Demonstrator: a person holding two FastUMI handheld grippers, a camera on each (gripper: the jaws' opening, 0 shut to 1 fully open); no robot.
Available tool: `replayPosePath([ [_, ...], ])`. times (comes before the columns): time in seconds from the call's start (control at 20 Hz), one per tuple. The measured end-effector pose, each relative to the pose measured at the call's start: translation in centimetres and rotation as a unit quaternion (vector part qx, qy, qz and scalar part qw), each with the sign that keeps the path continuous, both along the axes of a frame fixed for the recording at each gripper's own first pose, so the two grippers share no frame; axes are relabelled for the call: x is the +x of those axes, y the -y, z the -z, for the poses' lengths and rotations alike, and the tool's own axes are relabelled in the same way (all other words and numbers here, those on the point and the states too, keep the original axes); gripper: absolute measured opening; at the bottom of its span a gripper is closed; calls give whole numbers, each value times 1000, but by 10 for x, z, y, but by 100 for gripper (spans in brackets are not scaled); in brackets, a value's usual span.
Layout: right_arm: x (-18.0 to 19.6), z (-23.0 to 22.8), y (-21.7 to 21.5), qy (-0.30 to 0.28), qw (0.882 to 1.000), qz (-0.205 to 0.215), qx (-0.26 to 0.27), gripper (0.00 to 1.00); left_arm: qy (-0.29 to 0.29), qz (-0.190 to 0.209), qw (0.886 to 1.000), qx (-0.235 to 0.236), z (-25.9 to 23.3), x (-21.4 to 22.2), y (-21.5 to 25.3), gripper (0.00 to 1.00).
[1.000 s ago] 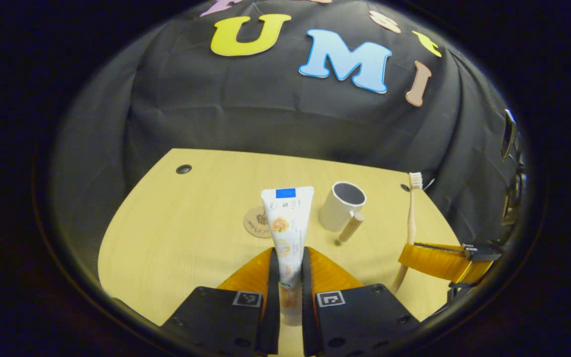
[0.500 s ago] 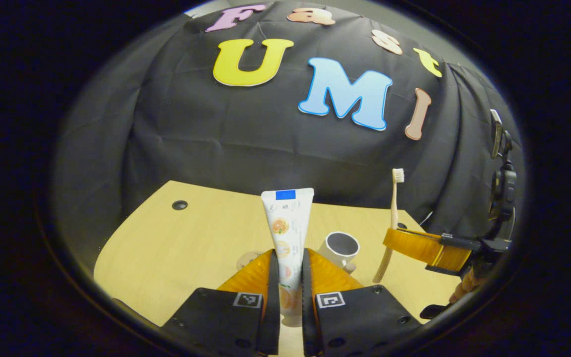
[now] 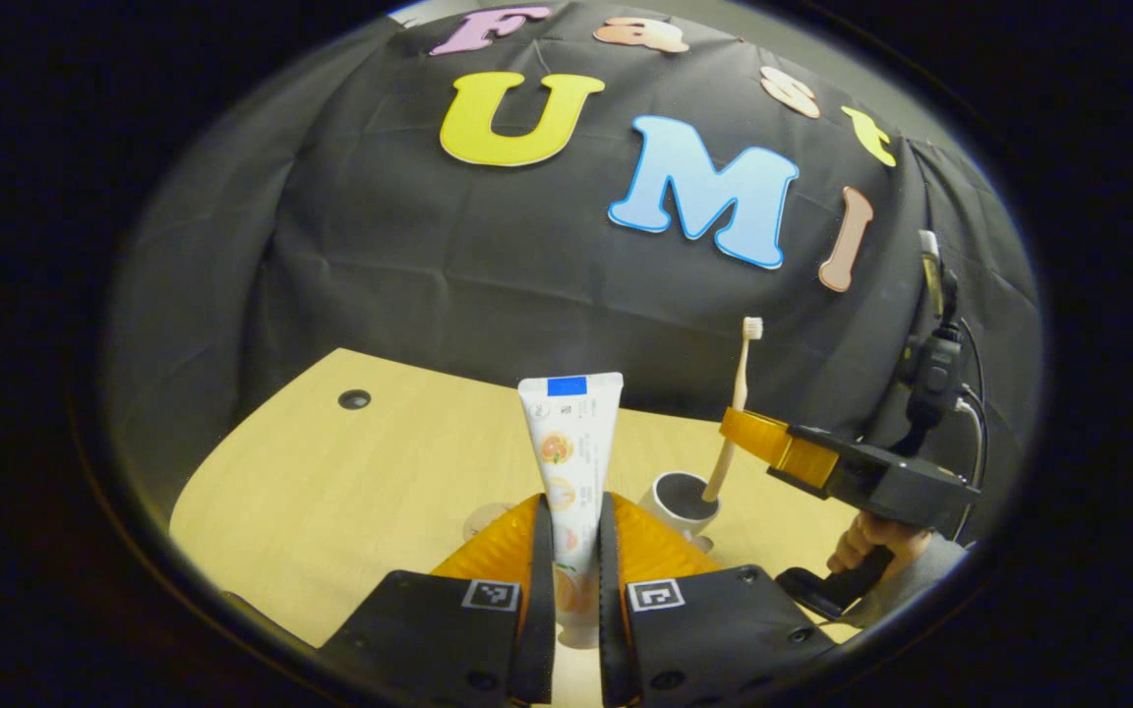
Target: Put the toothbrush and toothpaste on the desktop into the cup, then pick up the cup and place it on the coaster on the desktop.
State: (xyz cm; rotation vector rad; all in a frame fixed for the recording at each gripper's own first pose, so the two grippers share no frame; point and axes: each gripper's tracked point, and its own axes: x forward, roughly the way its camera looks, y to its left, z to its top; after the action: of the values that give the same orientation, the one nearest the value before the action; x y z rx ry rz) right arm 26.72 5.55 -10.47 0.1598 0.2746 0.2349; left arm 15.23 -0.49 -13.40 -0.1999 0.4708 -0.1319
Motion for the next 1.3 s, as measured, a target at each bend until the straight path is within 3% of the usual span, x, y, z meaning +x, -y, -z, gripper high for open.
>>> replayPosePath([
  [0.3,4,48,-6,-56,998,-7,-27,5,-13,-3,1000,0,8,0,-1,25],
  [0.55,-6,61,-6,-79,995,-19,-54,7,-9,0,1000,-3,6,2,3,26],
  [0.7,-16,61,-9,-86,994,-30,-58,14,-9,1,1000,-7,5,2,4,25],
  [0.9,-29,56,-5,-84,994,-29,-67,58,-4,5,1000,-12,3,4,9,26],
  [0.95,-33,52,-2,-82,994,-25,-70,76,0,6,1000,-13,2,5,11,26],
  [1.05,-41,44,7,-73,994,-14,-76,93,6,11,1000,-14,-2,7,14,25],
  [1.3,-66,17,36,-57,996,11,-69,94,36,21,999,-27,-14,20,32,25],
])
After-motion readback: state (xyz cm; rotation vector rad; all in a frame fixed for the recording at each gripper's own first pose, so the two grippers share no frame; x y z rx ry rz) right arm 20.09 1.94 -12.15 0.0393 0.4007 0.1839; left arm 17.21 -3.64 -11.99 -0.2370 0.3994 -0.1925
